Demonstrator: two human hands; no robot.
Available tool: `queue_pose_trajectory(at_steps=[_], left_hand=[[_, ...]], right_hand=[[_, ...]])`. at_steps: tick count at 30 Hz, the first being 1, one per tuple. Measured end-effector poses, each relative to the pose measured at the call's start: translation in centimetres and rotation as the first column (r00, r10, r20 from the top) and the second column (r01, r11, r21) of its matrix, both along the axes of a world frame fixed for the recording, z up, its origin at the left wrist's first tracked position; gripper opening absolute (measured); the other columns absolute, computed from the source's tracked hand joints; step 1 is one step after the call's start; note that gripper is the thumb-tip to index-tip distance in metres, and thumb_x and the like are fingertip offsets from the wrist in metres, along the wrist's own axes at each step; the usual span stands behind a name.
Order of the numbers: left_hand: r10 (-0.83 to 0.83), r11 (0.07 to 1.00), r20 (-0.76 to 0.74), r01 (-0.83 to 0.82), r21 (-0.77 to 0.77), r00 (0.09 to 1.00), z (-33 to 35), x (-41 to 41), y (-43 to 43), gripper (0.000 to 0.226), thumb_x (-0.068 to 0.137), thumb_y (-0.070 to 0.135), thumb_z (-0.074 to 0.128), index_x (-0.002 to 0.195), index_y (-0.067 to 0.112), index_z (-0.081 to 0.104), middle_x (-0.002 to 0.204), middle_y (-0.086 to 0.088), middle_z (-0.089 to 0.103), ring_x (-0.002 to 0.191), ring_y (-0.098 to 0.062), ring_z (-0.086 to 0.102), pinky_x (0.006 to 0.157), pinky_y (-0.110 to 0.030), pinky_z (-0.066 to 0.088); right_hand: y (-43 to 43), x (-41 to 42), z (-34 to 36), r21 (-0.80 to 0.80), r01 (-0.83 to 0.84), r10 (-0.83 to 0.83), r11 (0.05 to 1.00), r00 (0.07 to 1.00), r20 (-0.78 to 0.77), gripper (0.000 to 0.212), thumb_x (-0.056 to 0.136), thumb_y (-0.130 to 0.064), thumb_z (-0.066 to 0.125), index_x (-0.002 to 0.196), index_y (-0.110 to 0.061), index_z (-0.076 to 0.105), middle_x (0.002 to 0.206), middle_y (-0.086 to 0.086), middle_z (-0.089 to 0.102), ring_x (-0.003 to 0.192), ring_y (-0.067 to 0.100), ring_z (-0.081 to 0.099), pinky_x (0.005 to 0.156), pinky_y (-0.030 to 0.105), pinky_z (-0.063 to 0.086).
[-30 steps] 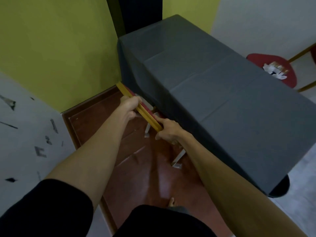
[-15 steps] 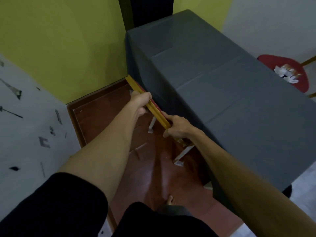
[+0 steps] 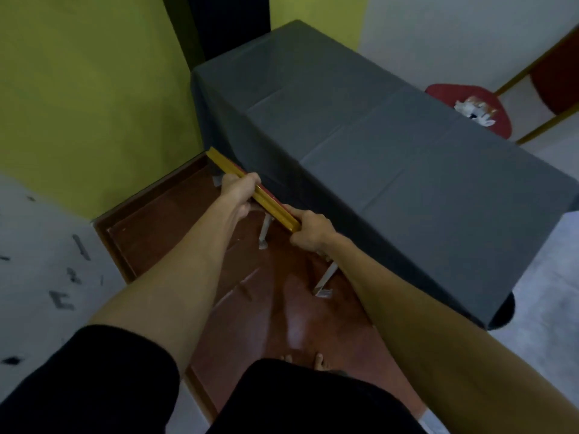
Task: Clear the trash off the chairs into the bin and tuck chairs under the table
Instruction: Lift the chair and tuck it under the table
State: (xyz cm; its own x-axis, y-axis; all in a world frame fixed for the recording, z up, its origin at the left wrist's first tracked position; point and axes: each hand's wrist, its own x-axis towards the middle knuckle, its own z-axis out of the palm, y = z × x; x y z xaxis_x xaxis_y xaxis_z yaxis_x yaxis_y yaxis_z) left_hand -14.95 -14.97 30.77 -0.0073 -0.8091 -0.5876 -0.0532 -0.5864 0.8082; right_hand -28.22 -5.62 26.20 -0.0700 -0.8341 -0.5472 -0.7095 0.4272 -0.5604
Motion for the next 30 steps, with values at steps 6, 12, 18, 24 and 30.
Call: queue_pose_trajectory(at_steps=[6, 12, 18, 24, 30], left_hand=[[-0.020, 0.998, 0.031, 0.022, -0.062, 0.999, 0.0, 0.5, 0.1, 0.019, 0.092, 0.007, 0.056, 0.109, 0.000, 0.053, 0.094, -0.017, 0.064, 0.074, -0.028, 0.068, 0.046, -0.036, 0.056], [-0.075, 0.997, 0.152, 0.079, -0.018, 0.985, -1.7, -1.6, 6.9, 0.052, 0.095, 0.055, 0.045, 0.131, 0.016, 0.044, 0.114, -0.009, 0.063, 0.096, -0.030, 0.066, 0.076, -0.045, 0.059], [-0.481, 0.868, 0.351, 0.494, 0.057, 0.804, -4.4, -4.9, 16.4, 0.056, 0.103, 0.045, 0.035, 0.141, 0.005, 0.044, 0.142, -0.015, 0.051, 0.126, -0.034, 0.051, 0.088, -0.032, 0.037], [-0.724, 0.576, 0.537, 0.808, 0.126, 0.433, -4.7, -9.9, 17.9, 0.023, 0.092, 0.028, 0.053, 0.090, 0.008, 0.065, 0.086, -0.013, 0.061, 0.081, -0.027, 0.060, 0.062, -0.032, 0.039], [-0.754, 0.522, 0.485, 0.852, 0.032, 0.444, -4.3, -20.5, 23.9, 0.011, 0.092, 0.020, 0.054, 0.084, 0.018, 0.061, 0.085, -0.006, 0.059, 0.077, -0.018, 0.057, 0.075, -0.035, 0.048]], right_hand=[[2.2, 1.3, -0.7, -0.177, 0.139, -0.150, 0.974, 0.988, -0.046, 0.066, 0.093, -0.023, 0.063, 0.152, -0.040, 0.037, 0.119, 0.003, 0.066, 0.103, 0.025, 0.066, 0.091, 0.044, 0.056], [6.0, 0.1, 0.0, -0.249, 0.150, -0.159, 0.957, 0.987, -0.016, 0.046, 0.099, -0.031, 0.058, 0.144, -0.029, 0.052, 0.117, 0.002, 0.071, 0.099, 0.020, 0.068, 0.093, 0.042, 0.055], [13.1, -4.9, -0.3, -0.197, 0.234, -0.264, 0.952, 0.954, -0.144, 0.038, 0.101, -0.025, 0.055, 0.138, -0.018, 0.061, 0.135, 0.004, 0.066, 0.121, 0.024, 0.062, 0.103, 0.042, 0.050], [20.8, -11.4, -0.7, -0.194, 0.385, -0.413, 0.903, 0.900, -0.137, 0.037, 0.102, -0.023, 0.055, 0.136, -0.013, 0.063, 0.138, 0.007, 0.065, 0.125, 0.029, 0.060, 0.107, 0.045, 0.047], [28.9, -20.0, -0.4, -0.191, 0.477, -0.504, 0.858, 0.853, -0.132, 0.039, 0.100, -0.024, 0.056, 0.136, -0.011, 0.063, 0.137, 0.012, 0.065, 0.126, 0.034, 0.059, 0.107, 0.046, 0.047]])
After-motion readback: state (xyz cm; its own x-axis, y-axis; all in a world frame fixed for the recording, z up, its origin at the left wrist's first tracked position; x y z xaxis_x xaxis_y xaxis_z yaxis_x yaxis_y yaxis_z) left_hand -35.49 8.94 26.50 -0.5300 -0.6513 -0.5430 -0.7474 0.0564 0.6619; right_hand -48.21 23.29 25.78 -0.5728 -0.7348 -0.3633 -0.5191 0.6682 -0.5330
